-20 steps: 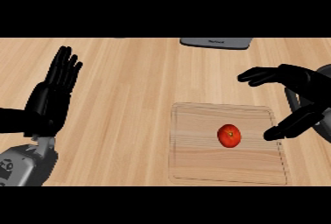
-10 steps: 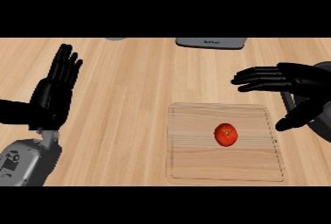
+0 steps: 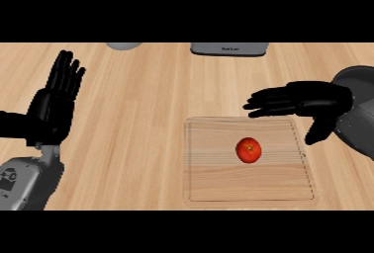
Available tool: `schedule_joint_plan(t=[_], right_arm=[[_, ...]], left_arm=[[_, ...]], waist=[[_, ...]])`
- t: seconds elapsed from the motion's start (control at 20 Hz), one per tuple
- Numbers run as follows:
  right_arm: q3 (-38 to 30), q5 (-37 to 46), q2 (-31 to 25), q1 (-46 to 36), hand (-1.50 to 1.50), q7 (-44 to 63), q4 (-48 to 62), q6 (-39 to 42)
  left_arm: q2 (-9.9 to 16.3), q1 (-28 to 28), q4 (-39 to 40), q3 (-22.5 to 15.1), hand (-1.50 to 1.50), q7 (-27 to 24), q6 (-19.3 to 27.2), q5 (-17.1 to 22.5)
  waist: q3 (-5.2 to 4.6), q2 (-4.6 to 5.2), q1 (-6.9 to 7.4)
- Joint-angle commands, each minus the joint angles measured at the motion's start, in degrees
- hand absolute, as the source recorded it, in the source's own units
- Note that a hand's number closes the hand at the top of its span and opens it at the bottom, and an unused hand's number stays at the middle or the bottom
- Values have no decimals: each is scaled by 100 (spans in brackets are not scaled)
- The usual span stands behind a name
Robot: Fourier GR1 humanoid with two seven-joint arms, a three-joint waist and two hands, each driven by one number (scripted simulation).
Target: Pick the tomato from the cutting board and place it in the pot
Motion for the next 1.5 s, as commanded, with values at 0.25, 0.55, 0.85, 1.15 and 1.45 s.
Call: schedule_joint_plan(t=[0.25,0.55,0.85,1.15,1.45], right_arm=[[564,825,832,-79,-150,-797,1083,-32],[527,927,896,86,-150,-1161,1108,-270],[379,972,1089,203,-150,-1055,1041,-365],[182,1700,1766,152,-150,-710,1875,-894],[-6,1995,2091,297,-150,-612,1949,-935]], left_arm=[[-75,96,174,233,0,-237,-180,-27],[-121,-274,473,337,0,37,-125,-133],[-180,34,154,314,0,75,-238,-193],[-462,117,450,351,0,-298,-405,-366],[-586,377,255,383,0,-364,-385,-555]], waist=[[-3,-25,-80],[-2,-40,-193],[-3,-58,-191],[-4,-43,-172],[-4,-55,-195]])
